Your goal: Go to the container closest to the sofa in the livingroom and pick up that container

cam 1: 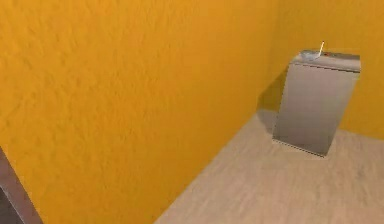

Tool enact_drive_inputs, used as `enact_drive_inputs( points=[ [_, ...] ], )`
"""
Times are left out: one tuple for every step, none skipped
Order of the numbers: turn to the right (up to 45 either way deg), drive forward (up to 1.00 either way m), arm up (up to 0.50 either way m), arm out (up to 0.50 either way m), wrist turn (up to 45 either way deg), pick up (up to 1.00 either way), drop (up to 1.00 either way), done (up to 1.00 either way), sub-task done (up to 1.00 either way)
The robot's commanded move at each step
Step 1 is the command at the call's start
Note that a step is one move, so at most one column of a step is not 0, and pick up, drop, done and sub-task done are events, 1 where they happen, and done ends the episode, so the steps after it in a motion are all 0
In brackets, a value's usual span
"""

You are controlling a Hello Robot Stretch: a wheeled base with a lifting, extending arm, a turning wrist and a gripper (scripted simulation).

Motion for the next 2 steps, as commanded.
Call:
enact_drive_inputs(
  points=[
    [33.0,0.00,0.00,0.00,0.0,0.00,0.00,0.00,0.00],
    [0.0,0.75,0.00,0.00,0.0,0.00,0.00,0.00,0.00]
  ],
)
